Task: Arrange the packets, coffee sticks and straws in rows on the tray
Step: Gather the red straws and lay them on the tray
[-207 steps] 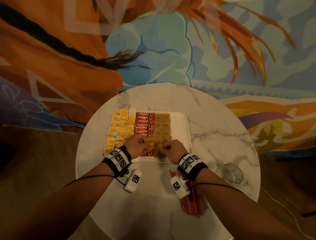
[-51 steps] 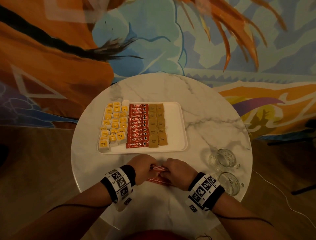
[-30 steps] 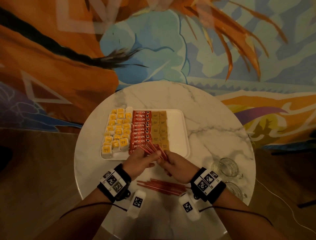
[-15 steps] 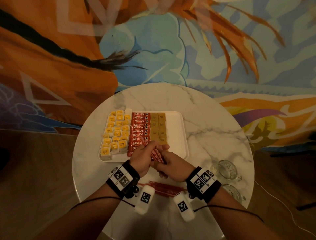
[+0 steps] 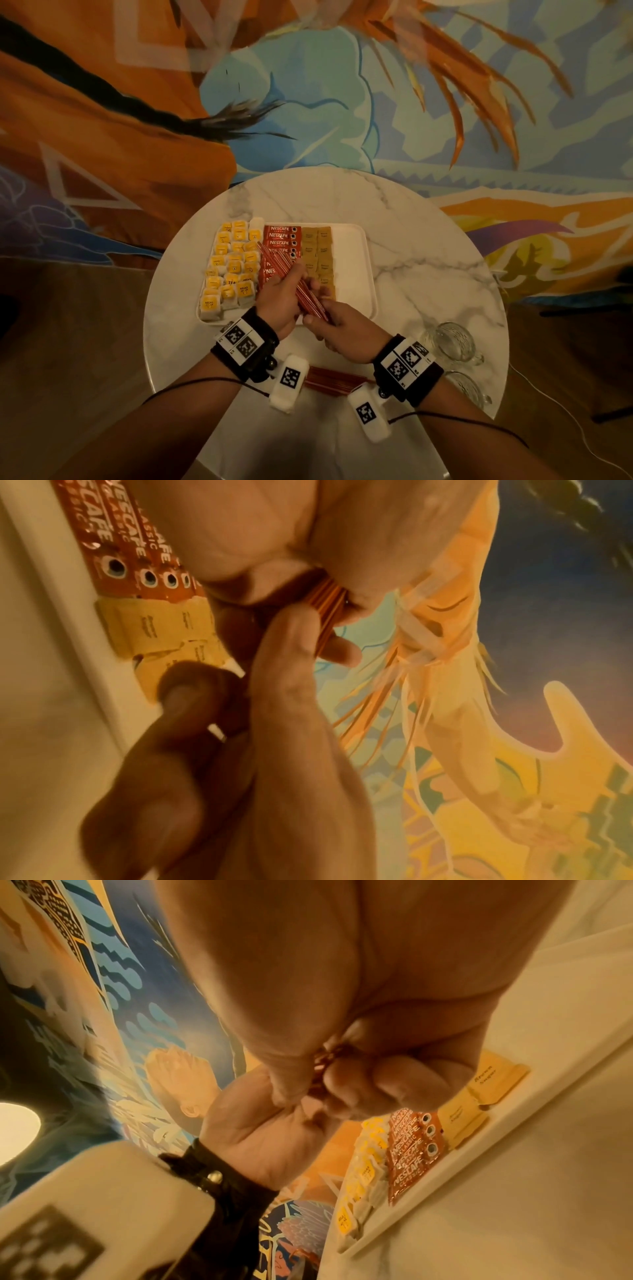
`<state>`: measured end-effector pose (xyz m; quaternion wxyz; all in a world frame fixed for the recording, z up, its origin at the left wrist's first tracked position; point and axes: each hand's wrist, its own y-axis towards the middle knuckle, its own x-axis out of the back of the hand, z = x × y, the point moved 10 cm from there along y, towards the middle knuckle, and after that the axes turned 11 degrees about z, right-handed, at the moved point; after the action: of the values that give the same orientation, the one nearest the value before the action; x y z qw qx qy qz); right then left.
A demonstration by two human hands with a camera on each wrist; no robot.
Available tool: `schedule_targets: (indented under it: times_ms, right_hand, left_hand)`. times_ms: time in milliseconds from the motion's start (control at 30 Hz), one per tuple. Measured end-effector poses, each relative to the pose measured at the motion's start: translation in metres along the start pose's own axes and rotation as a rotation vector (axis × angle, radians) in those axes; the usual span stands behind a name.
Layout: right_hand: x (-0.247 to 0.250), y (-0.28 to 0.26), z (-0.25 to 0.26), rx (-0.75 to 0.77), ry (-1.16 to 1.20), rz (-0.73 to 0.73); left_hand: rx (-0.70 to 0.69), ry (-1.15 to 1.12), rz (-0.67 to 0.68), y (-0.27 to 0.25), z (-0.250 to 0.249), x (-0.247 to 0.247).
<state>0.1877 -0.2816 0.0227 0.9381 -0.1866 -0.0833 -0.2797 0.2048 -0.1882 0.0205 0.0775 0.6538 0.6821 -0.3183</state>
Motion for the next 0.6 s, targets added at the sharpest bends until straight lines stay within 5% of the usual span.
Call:
schedule_targets:
  times_ms: [200, 600]
  right_hand:
    - [0.008, -0.011, -0.037, -0.158, -0.034, -0.013]
    - [0.012, 0.001, -0.024, -0.117, 0.095, -0.083]
  left_hand:
    - [-0.059, 0.026, -0.053, 0.003, -0.026, 0.012]
    - [-0.088, 0.119, 0.015, 0.003, -0.008, -0.001]
